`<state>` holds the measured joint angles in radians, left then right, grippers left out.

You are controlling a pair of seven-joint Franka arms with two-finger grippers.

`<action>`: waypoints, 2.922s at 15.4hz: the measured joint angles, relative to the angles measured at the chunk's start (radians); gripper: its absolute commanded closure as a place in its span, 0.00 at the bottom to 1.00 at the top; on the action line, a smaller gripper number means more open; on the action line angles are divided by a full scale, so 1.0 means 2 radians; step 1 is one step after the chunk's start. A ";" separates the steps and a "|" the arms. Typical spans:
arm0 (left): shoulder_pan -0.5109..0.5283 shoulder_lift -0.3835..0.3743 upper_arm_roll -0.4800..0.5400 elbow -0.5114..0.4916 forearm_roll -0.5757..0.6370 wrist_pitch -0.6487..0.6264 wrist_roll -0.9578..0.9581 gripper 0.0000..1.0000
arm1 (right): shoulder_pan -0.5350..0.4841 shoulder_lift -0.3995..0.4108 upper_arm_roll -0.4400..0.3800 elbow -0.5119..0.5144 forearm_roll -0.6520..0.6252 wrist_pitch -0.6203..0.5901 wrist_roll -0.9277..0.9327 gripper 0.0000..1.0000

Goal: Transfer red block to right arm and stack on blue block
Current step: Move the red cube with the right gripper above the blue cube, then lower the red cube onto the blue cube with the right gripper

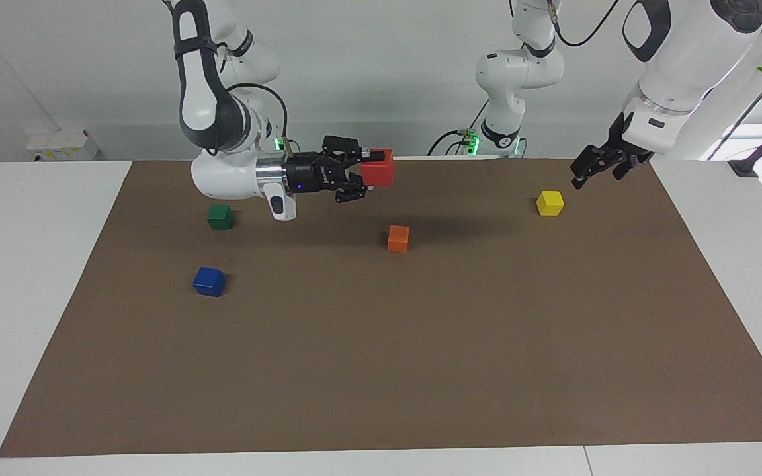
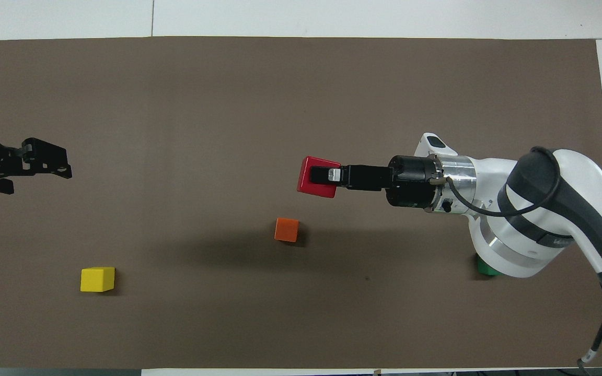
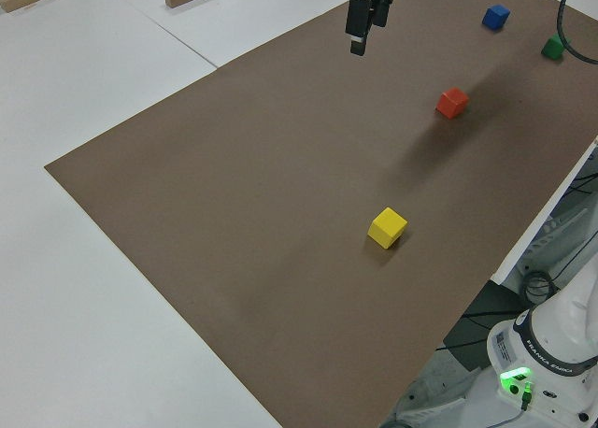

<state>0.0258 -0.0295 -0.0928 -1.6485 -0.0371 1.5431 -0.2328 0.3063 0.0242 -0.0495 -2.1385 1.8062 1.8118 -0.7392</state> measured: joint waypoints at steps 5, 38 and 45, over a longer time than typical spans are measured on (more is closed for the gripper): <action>-0.002 0.019 0.002 0.003 0.000 -0.004 0.020 0.00 | -0.012 -0.022 -0.002 0.014 -0.182 0.052 0.082 1.00; -0.003 0.006 0.008 0.016 0.000 -0.006 0.022 0.00 | -0.141 0.096 -0.003 0.092 -0.931 0.125 0.362 1.00; -0.003 0.006 0.008 0.016 0.000 -0.006 0.022 0.00 | -0.143 0.109 -0.002 0.095 -0.931 0.136 0.381 1.00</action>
<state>0.0194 -0.0167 -0.0776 -1.6169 -0.0365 1.5311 -0.1884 0.0202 0.2432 -0.0526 -1.9491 -0.0559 2.0847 0.0219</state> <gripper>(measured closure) 0.000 0.449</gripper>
